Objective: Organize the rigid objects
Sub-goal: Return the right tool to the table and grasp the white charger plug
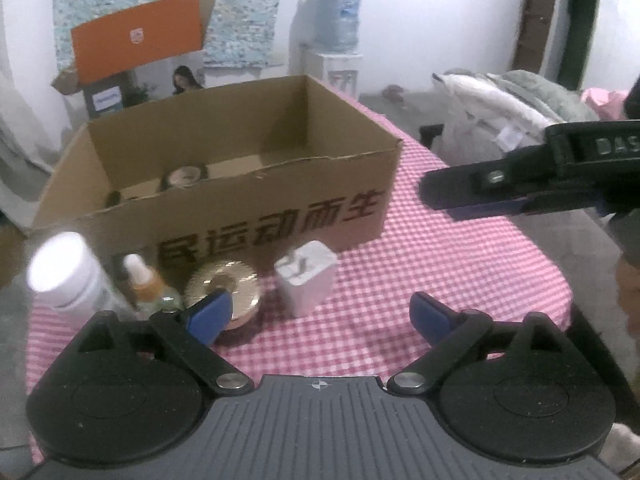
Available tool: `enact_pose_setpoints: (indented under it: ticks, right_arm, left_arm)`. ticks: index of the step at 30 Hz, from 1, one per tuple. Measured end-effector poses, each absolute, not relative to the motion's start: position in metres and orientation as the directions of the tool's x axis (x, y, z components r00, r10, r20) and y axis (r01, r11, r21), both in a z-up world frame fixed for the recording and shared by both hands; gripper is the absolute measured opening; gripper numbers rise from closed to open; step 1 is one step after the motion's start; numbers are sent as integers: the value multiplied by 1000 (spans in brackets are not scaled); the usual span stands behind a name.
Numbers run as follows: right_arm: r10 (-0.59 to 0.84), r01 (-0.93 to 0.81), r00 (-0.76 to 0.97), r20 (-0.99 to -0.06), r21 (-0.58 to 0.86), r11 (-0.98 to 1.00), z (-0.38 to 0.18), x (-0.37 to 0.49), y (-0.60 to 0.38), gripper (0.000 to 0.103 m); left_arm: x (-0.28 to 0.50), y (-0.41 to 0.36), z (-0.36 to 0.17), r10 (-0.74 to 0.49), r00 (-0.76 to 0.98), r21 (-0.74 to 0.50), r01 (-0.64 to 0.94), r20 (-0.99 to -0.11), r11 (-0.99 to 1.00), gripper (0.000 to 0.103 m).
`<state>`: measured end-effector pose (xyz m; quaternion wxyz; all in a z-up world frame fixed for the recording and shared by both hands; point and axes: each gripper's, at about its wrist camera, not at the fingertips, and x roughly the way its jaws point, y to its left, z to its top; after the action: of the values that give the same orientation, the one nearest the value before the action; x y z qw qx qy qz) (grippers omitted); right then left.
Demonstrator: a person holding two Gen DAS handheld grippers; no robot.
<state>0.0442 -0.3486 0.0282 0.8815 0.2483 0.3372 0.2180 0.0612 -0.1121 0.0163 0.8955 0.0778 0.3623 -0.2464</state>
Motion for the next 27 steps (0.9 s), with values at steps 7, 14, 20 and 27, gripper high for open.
enact_pose_setpoints:
  ticks: [7,14,20,27]
  right_arm:
    - [564,-198,652,-507,603,773,10,61,-338,61]
    - [594,-171,612,-522,647,744,-10,85,-335,54]
    - [614,-155,585,-530,670,726,-23,108,-330,51]
    - [655,-172,532,-537,689,704,-34,130,-318,51]
  left_arm:
    - [63,-126,2,-417,578,-43,550,-702,834,85]
    - [83,-127,-13,-427,533,-94,540,-730,836,78]
    - [98,-129,-21,-435,499,-131,533,-749,836,78]
    - [104,-133,-28,-440,475,-142,540,-762,830,83]
